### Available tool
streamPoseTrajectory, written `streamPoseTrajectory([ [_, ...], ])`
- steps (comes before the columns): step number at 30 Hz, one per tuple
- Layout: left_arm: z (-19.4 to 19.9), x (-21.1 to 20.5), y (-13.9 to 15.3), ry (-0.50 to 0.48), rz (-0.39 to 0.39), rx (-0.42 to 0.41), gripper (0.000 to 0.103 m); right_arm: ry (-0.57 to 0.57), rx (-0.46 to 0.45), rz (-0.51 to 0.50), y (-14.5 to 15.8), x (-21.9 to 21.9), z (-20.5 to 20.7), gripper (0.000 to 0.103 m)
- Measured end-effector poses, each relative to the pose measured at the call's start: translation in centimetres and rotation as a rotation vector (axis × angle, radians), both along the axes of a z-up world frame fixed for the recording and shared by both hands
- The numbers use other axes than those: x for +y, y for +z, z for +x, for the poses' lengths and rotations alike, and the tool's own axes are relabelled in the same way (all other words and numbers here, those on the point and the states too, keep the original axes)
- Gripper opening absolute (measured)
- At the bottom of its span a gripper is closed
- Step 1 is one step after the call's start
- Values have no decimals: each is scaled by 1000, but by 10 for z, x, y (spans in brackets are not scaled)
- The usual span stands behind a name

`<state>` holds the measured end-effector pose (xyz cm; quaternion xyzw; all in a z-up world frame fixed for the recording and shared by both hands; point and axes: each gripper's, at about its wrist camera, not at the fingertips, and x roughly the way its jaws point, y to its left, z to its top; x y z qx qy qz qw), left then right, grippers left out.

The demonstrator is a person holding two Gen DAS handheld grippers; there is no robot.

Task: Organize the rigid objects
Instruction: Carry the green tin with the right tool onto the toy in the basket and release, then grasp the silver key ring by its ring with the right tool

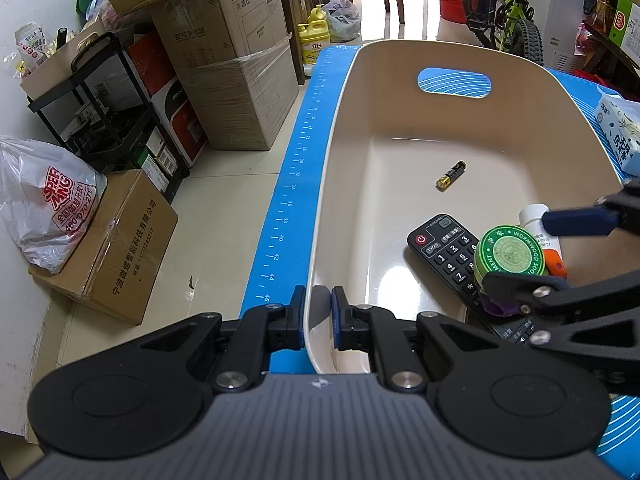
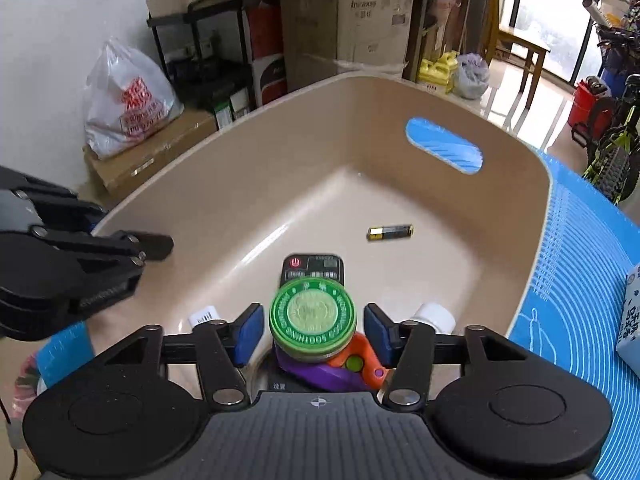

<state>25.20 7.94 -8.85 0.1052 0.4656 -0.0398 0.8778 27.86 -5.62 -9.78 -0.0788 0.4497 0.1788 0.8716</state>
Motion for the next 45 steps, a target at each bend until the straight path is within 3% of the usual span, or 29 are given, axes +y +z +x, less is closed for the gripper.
streamPoseTrajectory([
  [10, 0, 1, 1, 4, 2, -1, 14, -69, -120, 73, 46, -27, -4, 87],
  [21, 0, 0, 0, 4, 3, -2, 14, -217, -224, 52, 74, -105, -4, 90],
  [27, -1, -1, 0, 3, 6, -2, 14, -356, -196, 32, 56, -164, -3, 90],
  [35, -2, -1, 1, 3, 9, -3, 14, -435, -109, -3, 0, -215, -3, 90],
  [45, -2, -1, 1, 3, 9, -3, 14, -406, -1, -57, -55, -216, -5, 83],
])
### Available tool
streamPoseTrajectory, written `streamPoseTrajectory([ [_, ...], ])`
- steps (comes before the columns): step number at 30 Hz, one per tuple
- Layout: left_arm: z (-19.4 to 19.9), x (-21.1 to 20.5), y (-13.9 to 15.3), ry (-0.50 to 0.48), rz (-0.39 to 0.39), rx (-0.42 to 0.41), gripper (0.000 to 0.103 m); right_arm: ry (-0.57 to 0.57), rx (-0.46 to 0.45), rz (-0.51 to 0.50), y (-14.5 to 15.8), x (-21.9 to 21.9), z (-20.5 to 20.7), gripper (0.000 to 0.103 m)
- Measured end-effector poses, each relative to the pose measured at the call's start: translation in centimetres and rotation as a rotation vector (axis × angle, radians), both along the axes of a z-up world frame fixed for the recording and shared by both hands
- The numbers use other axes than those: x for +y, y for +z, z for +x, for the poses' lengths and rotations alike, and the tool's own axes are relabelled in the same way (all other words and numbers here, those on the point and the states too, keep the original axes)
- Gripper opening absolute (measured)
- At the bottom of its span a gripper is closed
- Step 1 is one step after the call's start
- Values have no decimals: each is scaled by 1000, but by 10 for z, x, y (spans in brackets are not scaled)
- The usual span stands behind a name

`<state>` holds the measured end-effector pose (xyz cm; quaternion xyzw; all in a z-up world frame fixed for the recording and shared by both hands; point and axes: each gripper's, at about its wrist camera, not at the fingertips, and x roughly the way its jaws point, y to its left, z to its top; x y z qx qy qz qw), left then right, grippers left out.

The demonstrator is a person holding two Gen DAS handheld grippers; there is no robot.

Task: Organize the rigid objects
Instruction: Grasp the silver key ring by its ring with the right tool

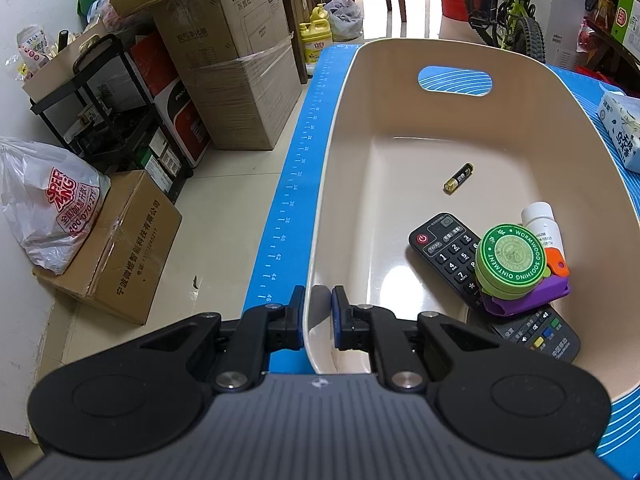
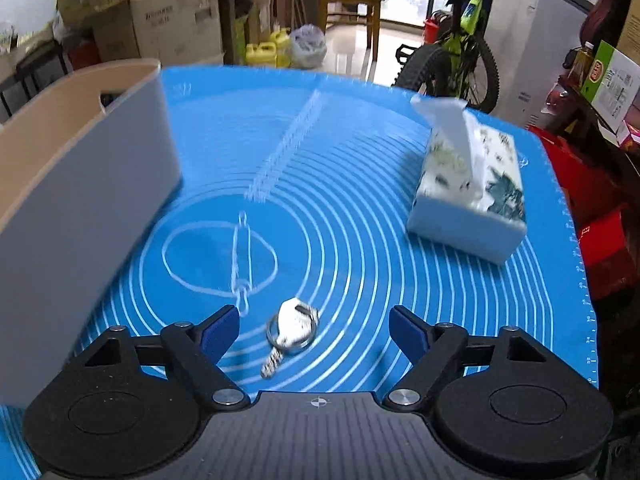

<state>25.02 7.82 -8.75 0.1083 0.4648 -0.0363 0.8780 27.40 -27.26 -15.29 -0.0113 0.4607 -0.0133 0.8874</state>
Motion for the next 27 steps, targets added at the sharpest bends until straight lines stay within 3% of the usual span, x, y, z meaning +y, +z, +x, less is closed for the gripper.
streamPoseTrajectory([
  [6, 0, 1, 1, -5, 4, 0, 14, 5, 9, -44, -16, 3, 1, 80],
  [11, 0, 1, 1, -5, 4, 0, 14, -3, -20, -23, -22, 2, 1, 73],
  [13, 0, 1, 0, -2, 2, 0, 14, 15, -28, 9, -21, 1, 0, 52],
  [15, 1, 1, 0, 0, 1, -1, 14, 42, -30, 22, -20, 6, -2, 39],
  [23, 0, 1, -1, 0, 2, -2, 15, 61, -79, -61, -15, 18, -10, 37],
  [27, 1, 1, -1, 1, 1, -1, 15, 33, -96, -23, -8, 9, -9, 37],
])
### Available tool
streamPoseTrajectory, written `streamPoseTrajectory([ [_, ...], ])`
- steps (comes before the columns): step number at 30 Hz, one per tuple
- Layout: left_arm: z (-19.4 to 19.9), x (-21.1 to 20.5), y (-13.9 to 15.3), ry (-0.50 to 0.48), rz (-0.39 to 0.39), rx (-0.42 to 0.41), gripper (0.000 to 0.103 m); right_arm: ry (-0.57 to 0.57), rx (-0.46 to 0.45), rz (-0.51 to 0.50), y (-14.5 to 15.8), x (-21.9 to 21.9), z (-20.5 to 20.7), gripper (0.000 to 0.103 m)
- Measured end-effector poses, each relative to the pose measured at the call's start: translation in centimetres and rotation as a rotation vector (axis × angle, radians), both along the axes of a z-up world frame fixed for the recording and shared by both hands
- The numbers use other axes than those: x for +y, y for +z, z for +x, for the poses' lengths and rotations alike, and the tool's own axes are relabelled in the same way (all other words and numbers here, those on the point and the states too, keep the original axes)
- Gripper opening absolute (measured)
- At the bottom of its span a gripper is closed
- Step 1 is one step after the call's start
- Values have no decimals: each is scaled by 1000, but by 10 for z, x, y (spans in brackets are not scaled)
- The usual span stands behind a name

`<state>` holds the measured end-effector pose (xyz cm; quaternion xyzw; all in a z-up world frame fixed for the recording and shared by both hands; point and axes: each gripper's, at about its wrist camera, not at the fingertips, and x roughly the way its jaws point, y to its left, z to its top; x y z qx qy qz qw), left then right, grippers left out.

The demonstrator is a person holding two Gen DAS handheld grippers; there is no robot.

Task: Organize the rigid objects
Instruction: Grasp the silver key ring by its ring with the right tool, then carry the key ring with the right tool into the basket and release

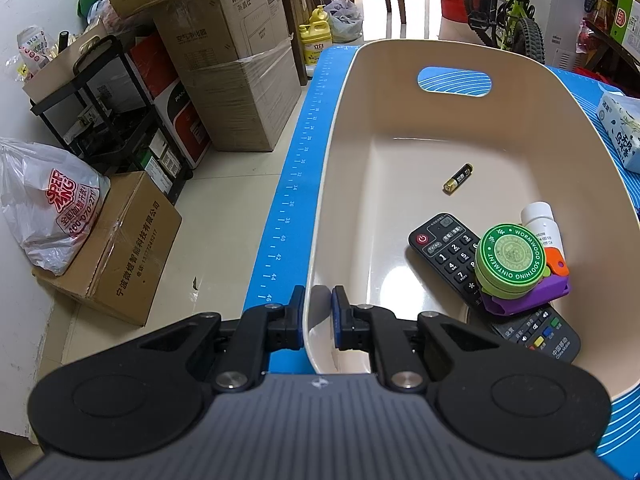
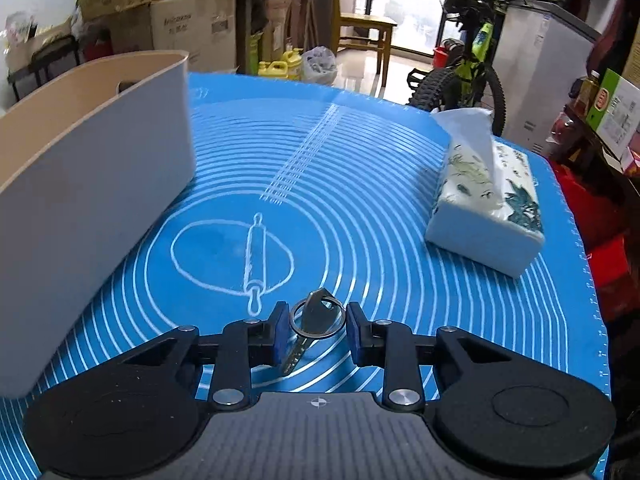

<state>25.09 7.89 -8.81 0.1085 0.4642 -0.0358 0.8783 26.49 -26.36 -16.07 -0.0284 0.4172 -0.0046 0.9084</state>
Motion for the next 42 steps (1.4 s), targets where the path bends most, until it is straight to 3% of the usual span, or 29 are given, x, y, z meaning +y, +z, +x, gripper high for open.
streamPoseTrajectory([
  [17, 0, 0, 0, 0, 1, -1, 15, 48, -104, 13, 34, 14, -6, 37],
  [34, 0, -1, 0, 1, -1, 0, 15, 166, -319, 149, 124, 67, 4, 37],
  [42, 0, 0, 0, 0, 0, 0, 15, 241, -325, 229, 138, 110, 11, 37],
])
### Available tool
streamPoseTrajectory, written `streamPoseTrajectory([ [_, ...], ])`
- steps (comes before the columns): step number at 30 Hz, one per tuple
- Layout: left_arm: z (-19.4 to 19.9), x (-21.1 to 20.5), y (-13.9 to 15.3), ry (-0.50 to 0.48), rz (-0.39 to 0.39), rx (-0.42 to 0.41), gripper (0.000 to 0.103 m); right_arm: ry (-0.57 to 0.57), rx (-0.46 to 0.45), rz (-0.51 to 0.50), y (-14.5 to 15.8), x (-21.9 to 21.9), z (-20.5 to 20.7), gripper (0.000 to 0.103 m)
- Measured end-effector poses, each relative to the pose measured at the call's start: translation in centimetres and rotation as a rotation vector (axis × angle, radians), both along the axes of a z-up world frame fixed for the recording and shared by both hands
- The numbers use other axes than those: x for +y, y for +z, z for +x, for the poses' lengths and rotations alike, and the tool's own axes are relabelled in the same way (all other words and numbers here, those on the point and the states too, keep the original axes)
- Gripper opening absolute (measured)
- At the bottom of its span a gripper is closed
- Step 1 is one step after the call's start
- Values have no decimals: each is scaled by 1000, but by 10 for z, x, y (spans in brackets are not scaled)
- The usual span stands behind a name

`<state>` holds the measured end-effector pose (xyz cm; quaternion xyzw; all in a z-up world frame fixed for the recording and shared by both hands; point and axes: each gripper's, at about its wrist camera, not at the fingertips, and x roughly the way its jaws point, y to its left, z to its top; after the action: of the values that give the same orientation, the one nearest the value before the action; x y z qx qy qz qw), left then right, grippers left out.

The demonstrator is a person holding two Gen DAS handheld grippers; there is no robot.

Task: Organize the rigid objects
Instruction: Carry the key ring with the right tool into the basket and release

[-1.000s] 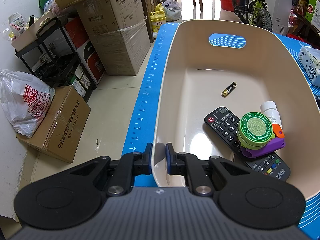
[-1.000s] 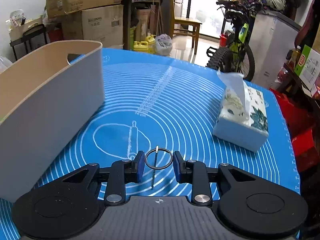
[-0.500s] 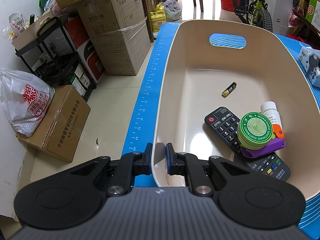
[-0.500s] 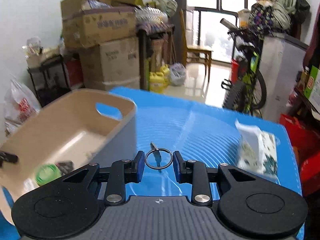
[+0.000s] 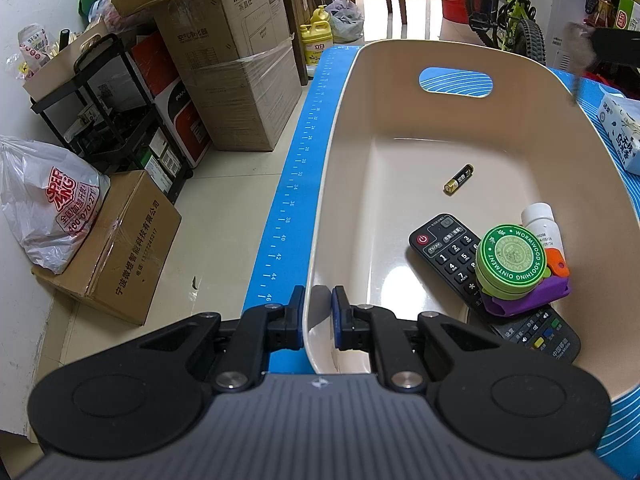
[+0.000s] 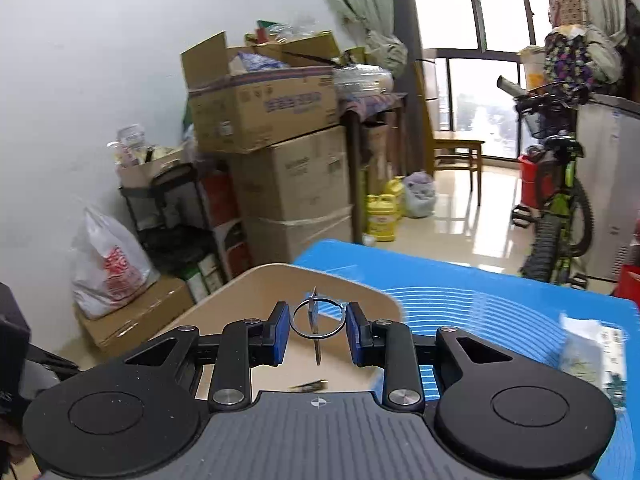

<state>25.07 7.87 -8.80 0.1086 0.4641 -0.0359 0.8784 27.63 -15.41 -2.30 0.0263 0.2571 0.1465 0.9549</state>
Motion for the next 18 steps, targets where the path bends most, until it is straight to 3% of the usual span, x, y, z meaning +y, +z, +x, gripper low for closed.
streamPoseTrajectory([
  [10, 0, 0, 0, -1, -1, -1, 14, 78, 127, -3, -23, 54, 9, 37],
  [18, 0, 1, 0, -2, -1, -1, 14, 83, 300, -104, -62, 78, 18, 37],
])
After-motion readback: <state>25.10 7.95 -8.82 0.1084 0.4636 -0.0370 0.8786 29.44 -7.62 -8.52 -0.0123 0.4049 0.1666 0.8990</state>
